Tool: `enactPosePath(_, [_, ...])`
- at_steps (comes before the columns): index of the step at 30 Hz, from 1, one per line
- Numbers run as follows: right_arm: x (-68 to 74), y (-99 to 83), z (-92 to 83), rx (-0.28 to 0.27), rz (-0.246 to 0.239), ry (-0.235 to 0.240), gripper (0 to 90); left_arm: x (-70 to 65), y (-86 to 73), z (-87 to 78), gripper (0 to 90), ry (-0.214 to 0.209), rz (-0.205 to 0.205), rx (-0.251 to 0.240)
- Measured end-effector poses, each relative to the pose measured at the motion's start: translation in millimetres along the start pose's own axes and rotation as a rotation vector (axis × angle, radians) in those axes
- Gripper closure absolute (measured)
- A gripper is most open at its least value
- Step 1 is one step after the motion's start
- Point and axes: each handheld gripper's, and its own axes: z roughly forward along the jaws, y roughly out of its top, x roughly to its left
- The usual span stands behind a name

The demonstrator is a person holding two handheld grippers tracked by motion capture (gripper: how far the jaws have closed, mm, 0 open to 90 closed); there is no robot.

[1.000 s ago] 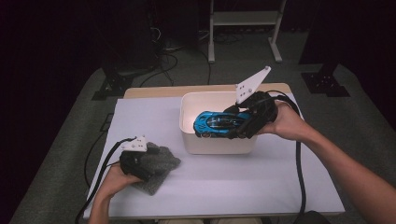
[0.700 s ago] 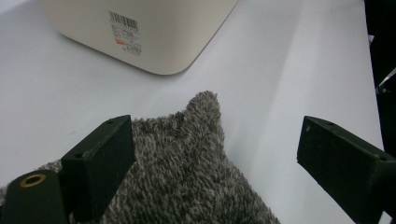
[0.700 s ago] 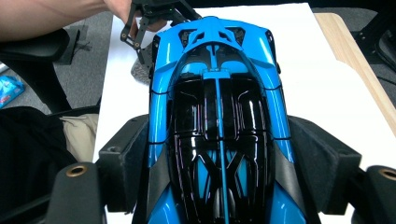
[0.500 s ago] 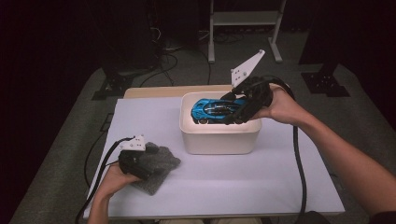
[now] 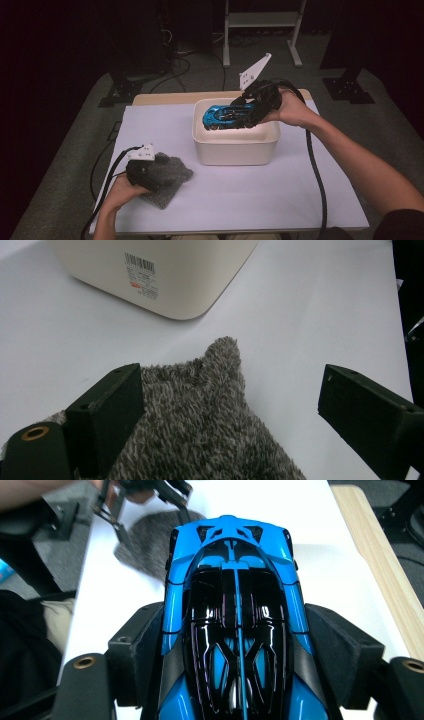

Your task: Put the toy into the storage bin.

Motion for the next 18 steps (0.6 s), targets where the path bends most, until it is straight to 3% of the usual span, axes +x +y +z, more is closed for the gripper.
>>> enactPosePath(3, [-5.4, -4.3, 9.6, 0.008, 0.001, 0.003, 26.3, 0.8, -1.3, 1.4, 10.3, -0.009, -0.002, 0.005])
enactPosePath(4, [-7.2, -6.4, 15.0, 0.023, -0.001, -0.024, 26.4, 1.3, -1.6, 2.4, 10.2, -0.011, -0.005, 0.010])
enactPosePath(10, [-27.6, -30.8, 47.8, 0.058, 0.044, 0.031, 26.4, 2.0, -3.3, -0.2, 10.2, -0.011, -0.005, 0.004])
enactPosePath(13, [-30.1, -32.6, 57.2, 0.083, 0.040, 0.045, 26.5, 3.4, -6.1, -0.5, 10.2, -0.005, -0.013, 0.011])
enactPosePath(18, [-33.8, -33.1, 64.4, 0.073, 0.046, 0.065, 26.4, 3.7, -6.6, -3.2, 10.2, -0.005, -0.018, 0.001])
